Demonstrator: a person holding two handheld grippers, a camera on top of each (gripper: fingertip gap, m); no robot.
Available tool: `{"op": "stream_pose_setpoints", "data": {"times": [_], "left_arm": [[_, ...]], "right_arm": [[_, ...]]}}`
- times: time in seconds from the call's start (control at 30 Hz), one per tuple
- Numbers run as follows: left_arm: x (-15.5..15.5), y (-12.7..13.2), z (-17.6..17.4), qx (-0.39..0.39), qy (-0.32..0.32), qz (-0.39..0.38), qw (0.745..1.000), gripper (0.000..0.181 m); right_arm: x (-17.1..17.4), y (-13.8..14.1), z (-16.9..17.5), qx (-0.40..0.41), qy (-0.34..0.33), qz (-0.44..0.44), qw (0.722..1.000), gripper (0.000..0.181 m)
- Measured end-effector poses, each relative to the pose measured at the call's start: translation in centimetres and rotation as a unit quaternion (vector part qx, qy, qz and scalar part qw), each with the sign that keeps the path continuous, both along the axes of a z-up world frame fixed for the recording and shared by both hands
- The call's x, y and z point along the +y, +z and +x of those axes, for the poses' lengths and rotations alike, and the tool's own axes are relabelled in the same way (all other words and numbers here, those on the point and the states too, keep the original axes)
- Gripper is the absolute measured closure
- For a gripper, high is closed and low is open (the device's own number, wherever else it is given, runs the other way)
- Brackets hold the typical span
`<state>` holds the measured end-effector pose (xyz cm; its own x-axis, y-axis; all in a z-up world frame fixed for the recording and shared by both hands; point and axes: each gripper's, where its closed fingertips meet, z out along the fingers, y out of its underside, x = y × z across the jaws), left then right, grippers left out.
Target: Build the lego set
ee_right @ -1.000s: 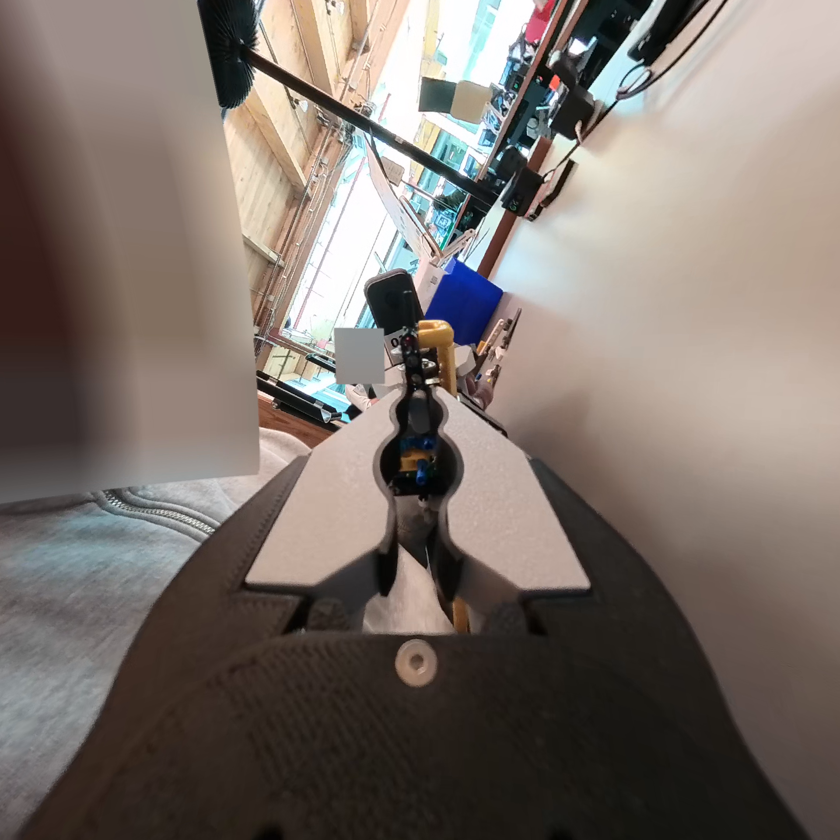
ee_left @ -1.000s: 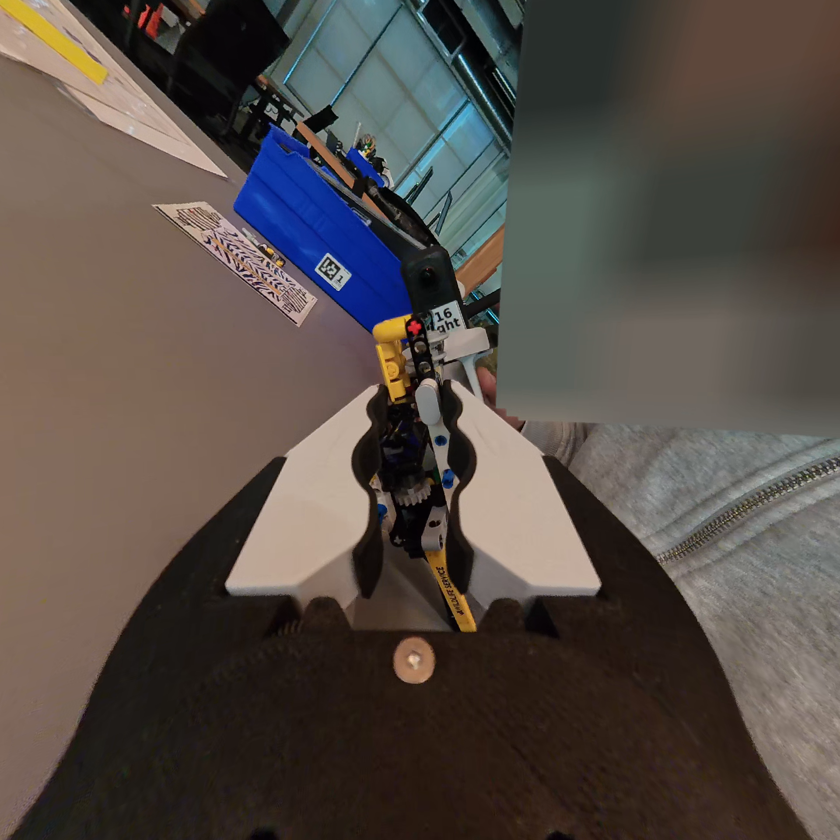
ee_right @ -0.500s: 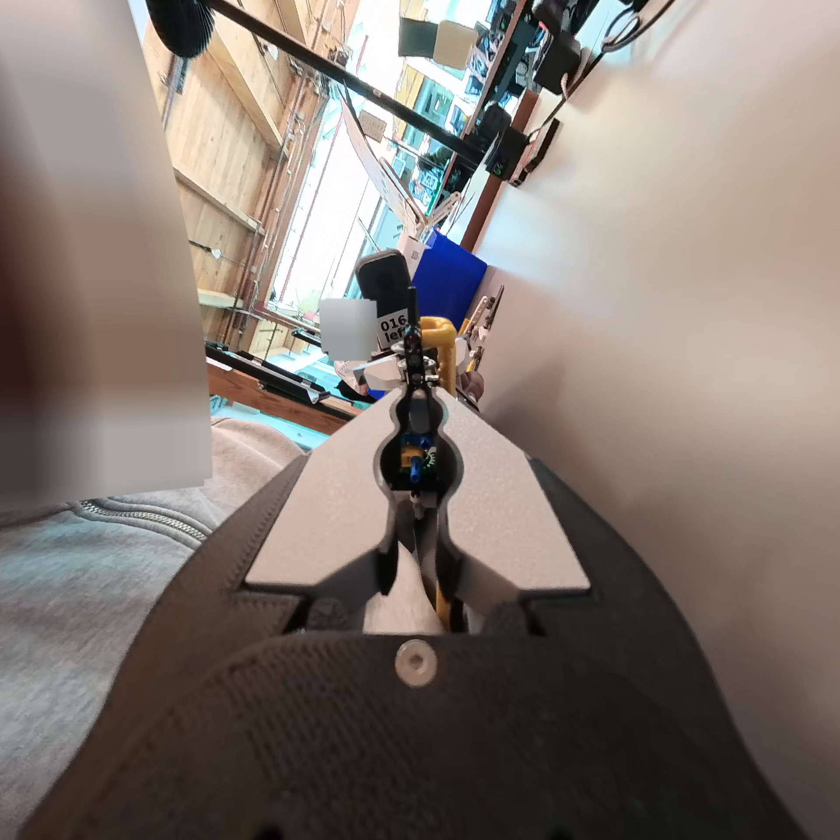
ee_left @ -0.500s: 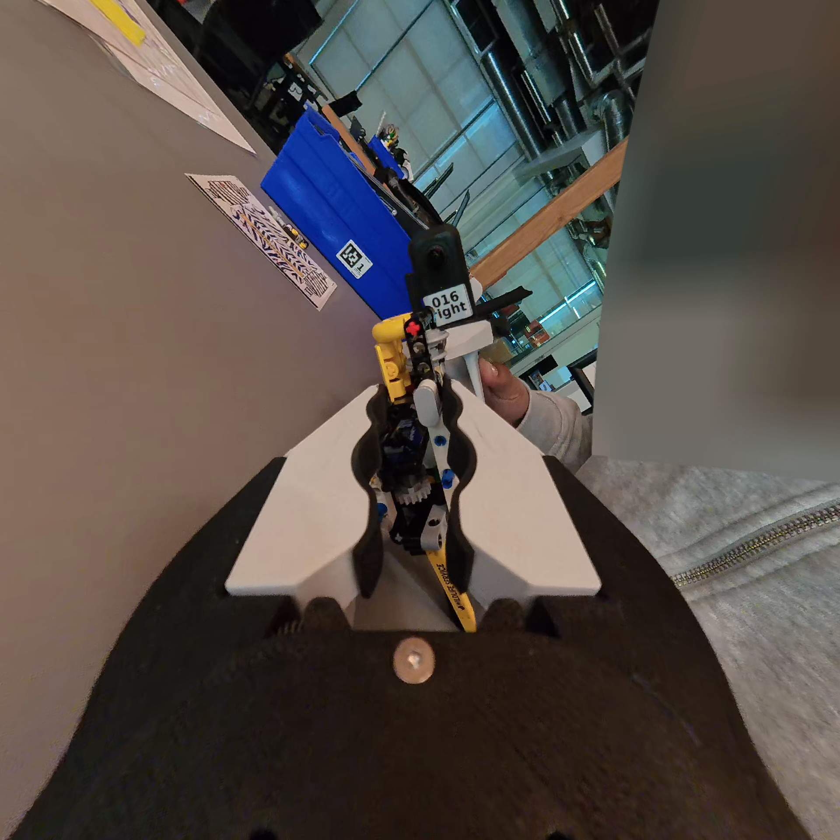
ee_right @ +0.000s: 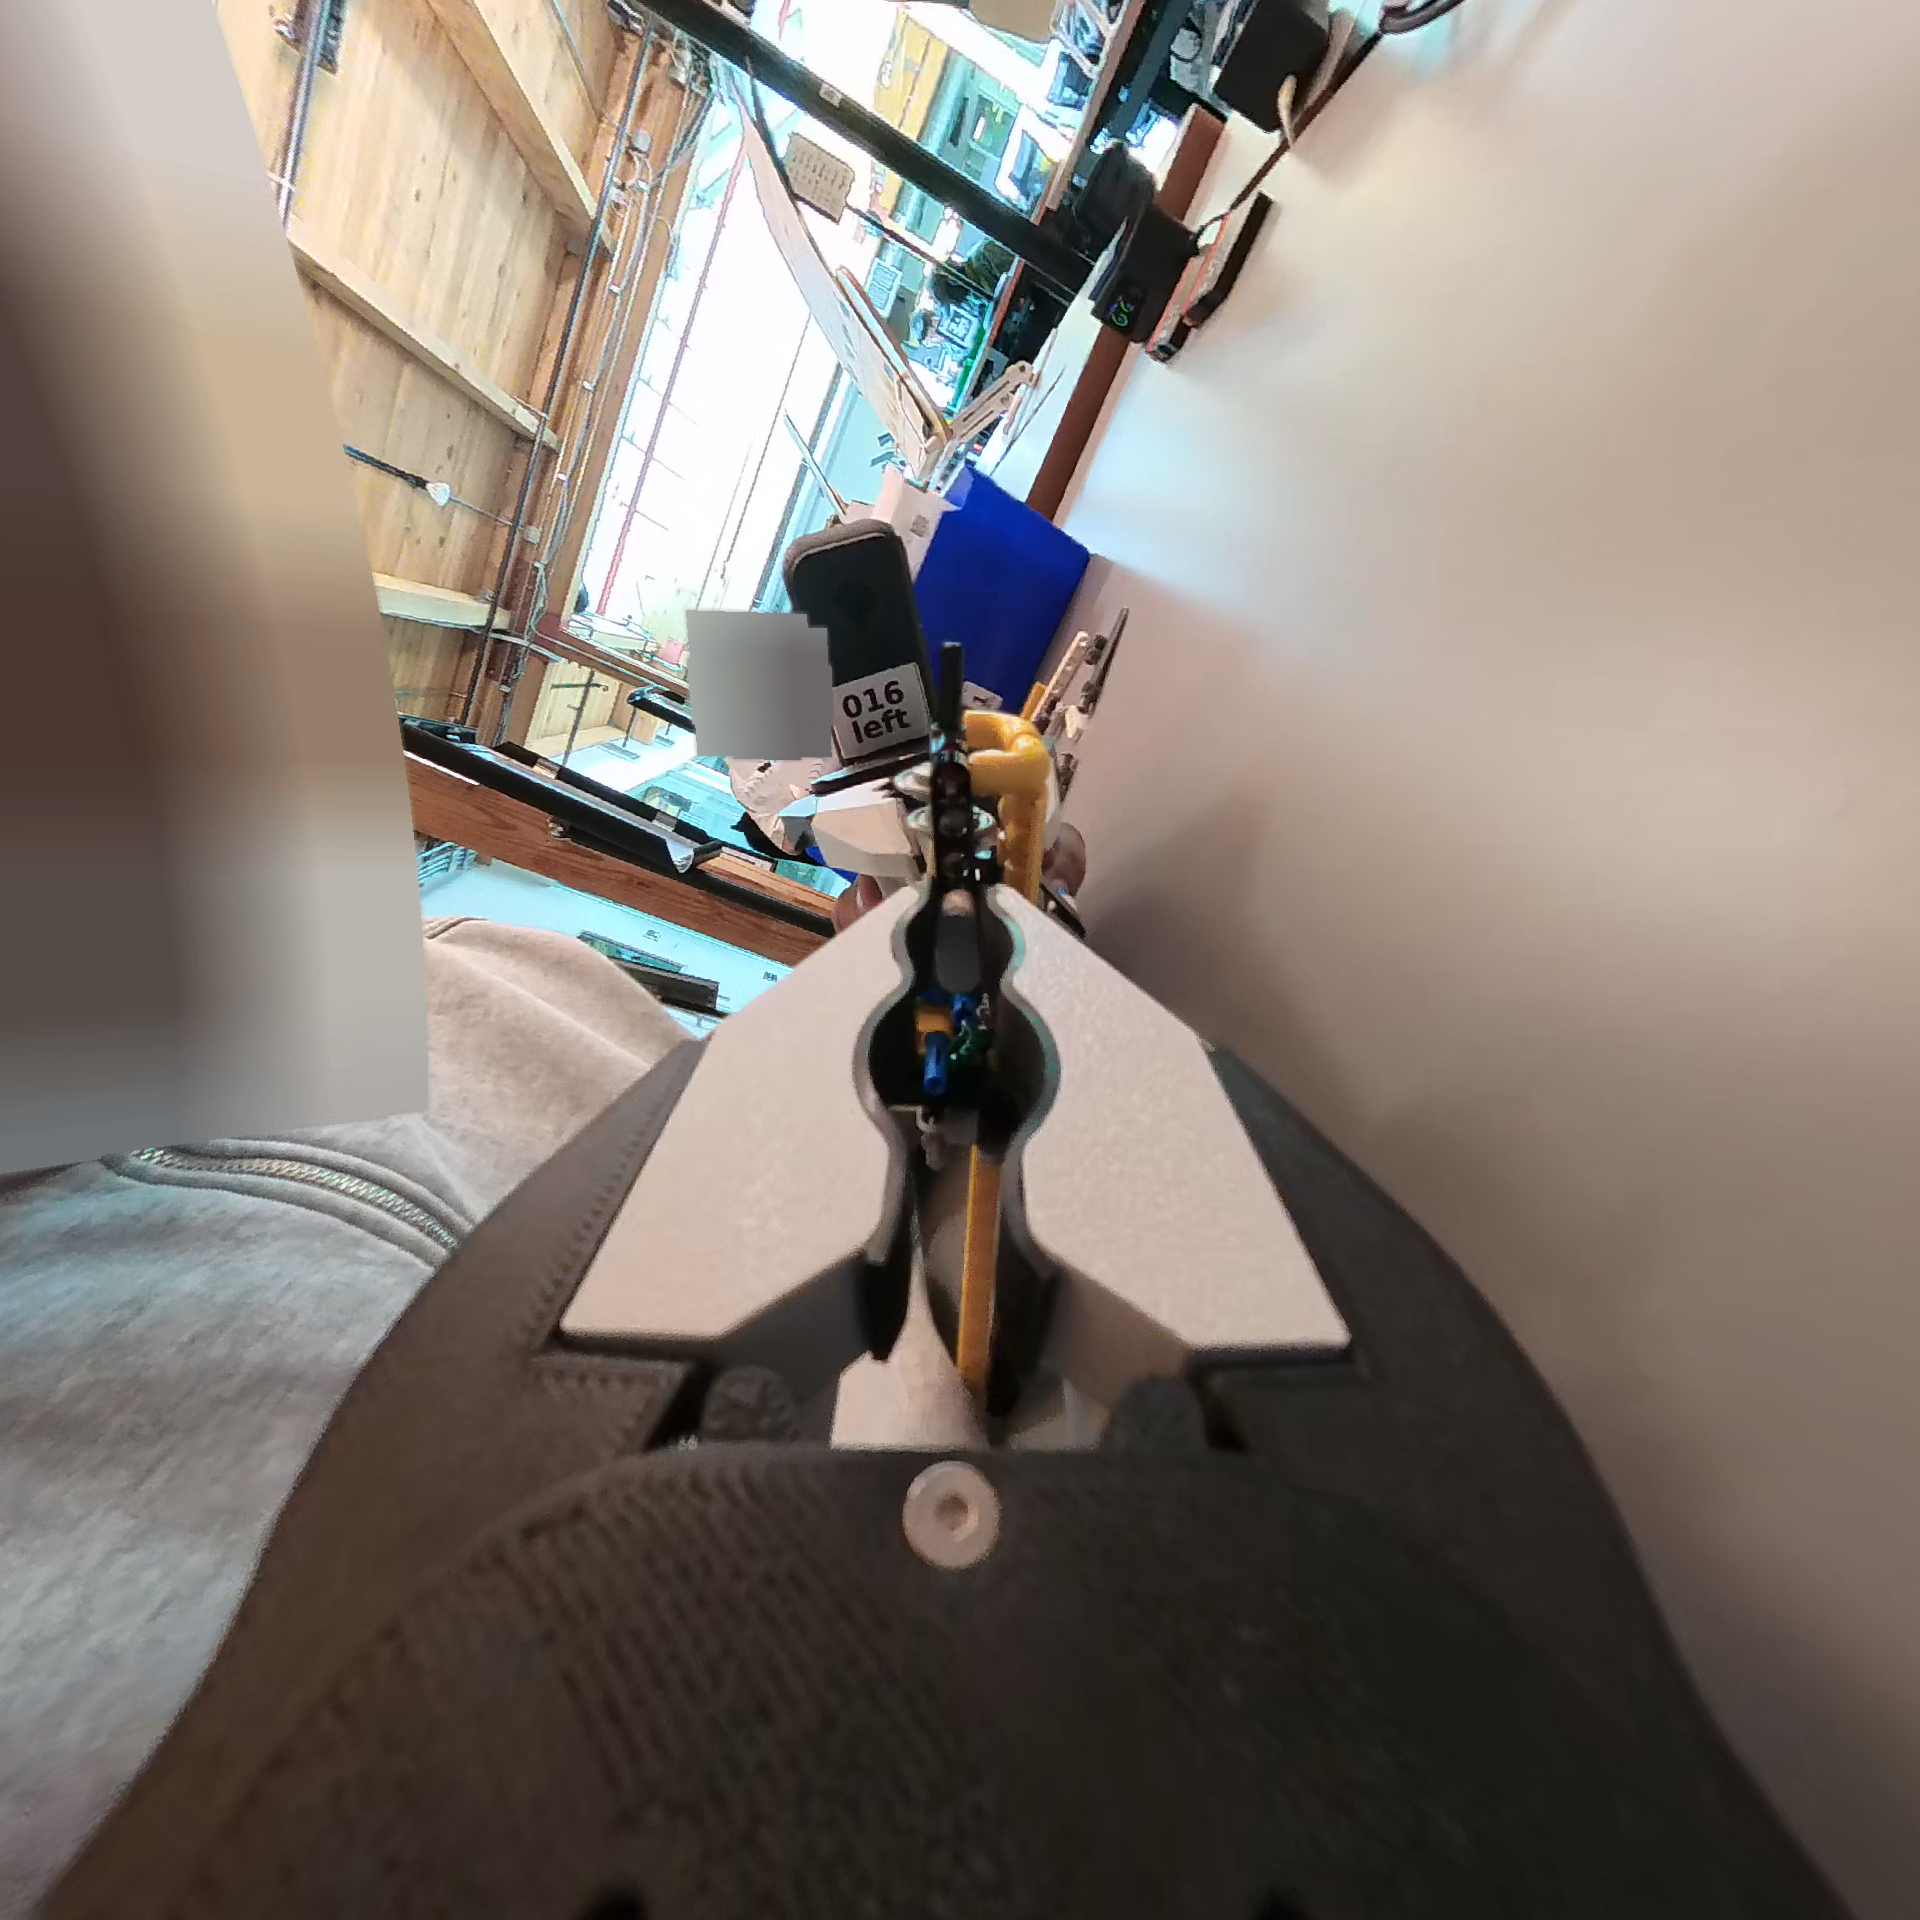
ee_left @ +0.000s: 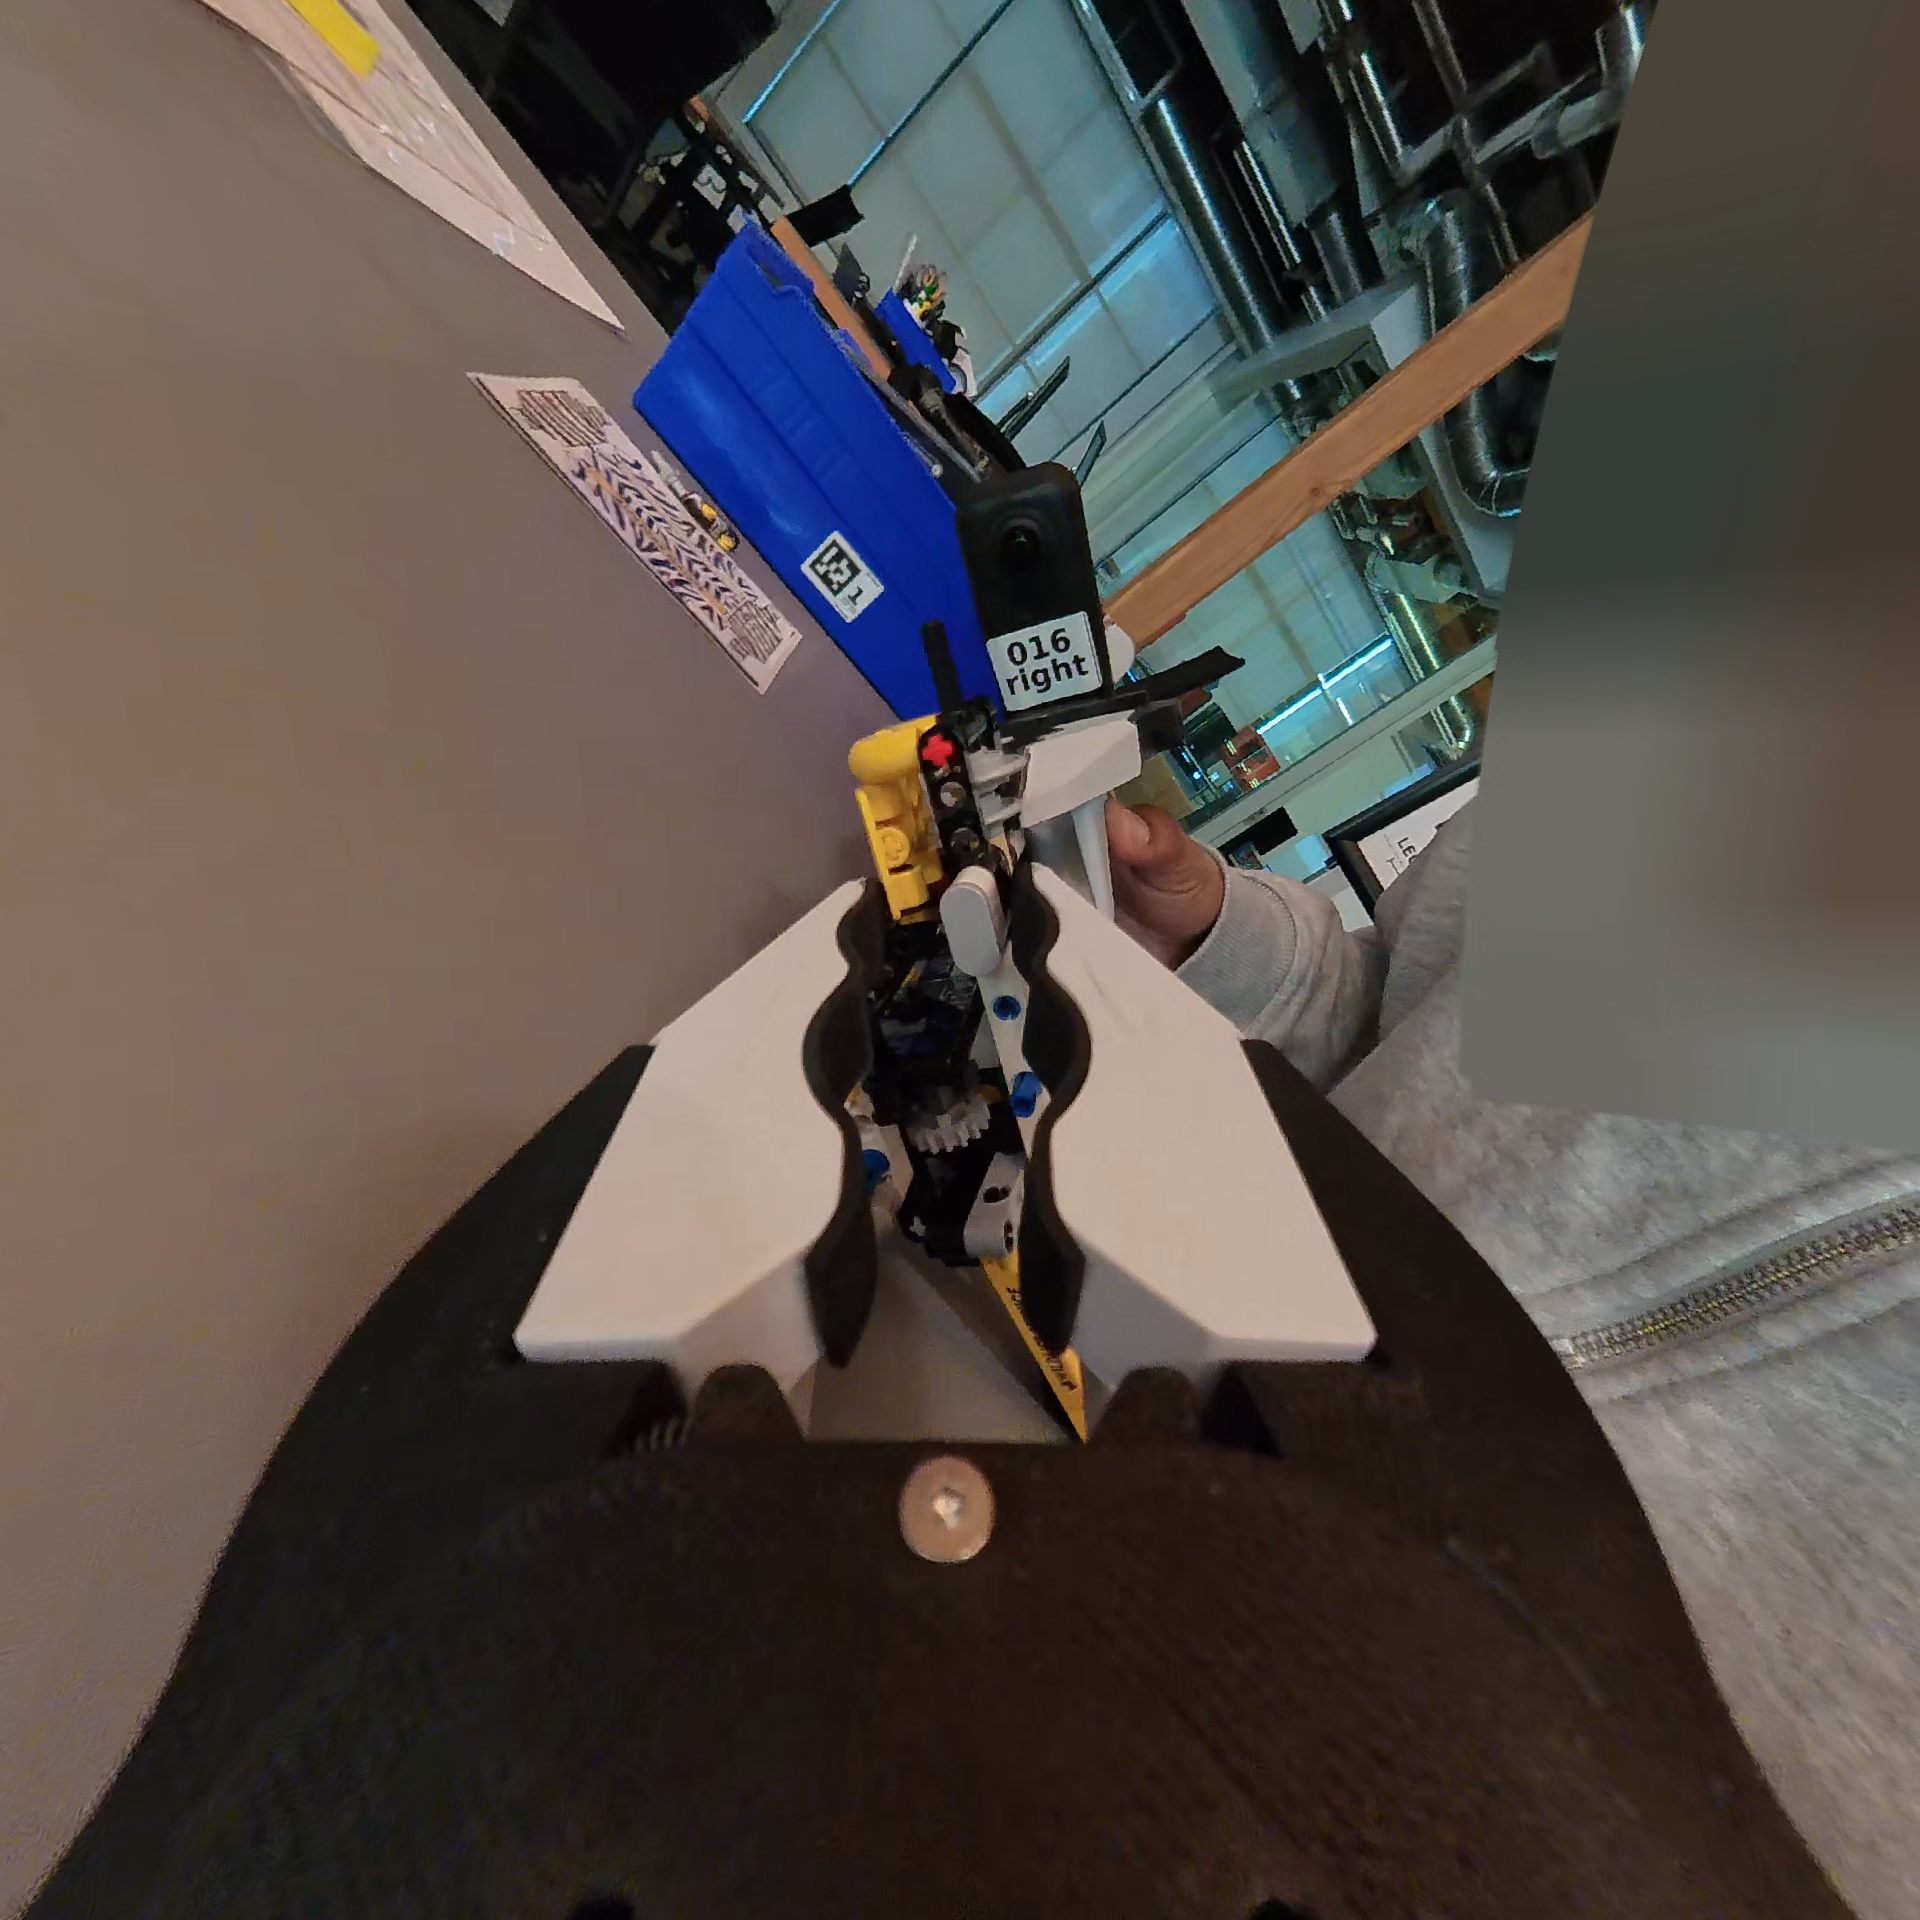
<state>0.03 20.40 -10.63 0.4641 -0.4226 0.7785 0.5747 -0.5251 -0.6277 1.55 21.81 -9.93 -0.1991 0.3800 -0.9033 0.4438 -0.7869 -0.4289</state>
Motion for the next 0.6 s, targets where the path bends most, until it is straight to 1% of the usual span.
{"op": "stream_pose_setpoints", "data": {"times": [0.17, 0.23, 0.33, 0.5, 0.6], "left_arm": [[0.6, -1.2, -0.5, -0.005, 0.007, -0.033, 0.999, 0.158], [0.8, -1.7, -0.8, 0.006, 0.012, -0.048, 0.999, 0.158], [1.1, -2.8, -1.0, 0.028, 0.02, -0.075, 0.997, 0.158], [1.4, -3.2, -1.2, 0.019, 0.021, -0.093, 0.995, 0.157], [1.4, -3.7, -1.1, 0.023, 0.016, -0.108, 0.994, 0.155]], "right_arm": [[0.6, -1.3, -0.6, -0.021, -0.002, -0.007, 1.0, 0.176], [0.9, -2.0, -0.9, -0.032, -0.005, -0.018, 0.999, 0.176], [1.1, -3.3, -1.2, -0.048, -0.01, -0.009, 0.999, 0.176], [1.5, -3.6, -1.3, -0.037, -0.013, -0.03, 0.999, 0.177], [1.6, -3.8, -1.4, -0.044, -0.013, -0.05, 0.998, 0.176]]}}
